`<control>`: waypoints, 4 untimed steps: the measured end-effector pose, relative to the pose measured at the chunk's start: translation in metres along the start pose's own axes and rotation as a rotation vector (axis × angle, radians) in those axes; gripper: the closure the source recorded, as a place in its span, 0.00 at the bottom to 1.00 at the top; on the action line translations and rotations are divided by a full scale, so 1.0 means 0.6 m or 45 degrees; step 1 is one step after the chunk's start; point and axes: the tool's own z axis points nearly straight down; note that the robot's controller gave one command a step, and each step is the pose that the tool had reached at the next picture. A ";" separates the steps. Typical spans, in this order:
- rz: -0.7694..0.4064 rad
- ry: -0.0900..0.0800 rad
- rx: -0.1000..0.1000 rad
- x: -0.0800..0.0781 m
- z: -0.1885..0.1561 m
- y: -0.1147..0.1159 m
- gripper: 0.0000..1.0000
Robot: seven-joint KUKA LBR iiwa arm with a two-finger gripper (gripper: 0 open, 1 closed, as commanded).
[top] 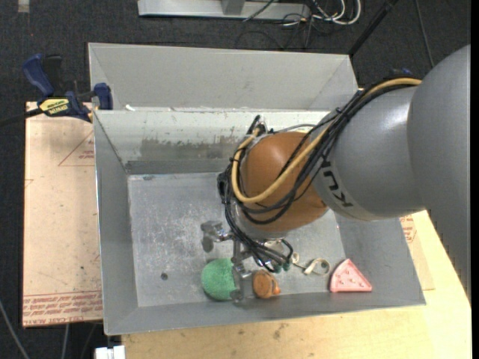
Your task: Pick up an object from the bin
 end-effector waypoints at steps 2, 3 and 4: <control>0.106 -0.011 0.001 0.017 0.040 0.005 0.00; 0.232 -0.004 0.000 0.015 0.065 -0.003 1.00; 0.232 -0.004 0.000 0.015 0.065 -0.003 1.00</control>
Offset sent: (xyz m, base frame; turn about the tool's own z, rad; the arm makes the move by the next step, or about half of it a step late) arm -0.0164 0.0017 -0.0387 0.1141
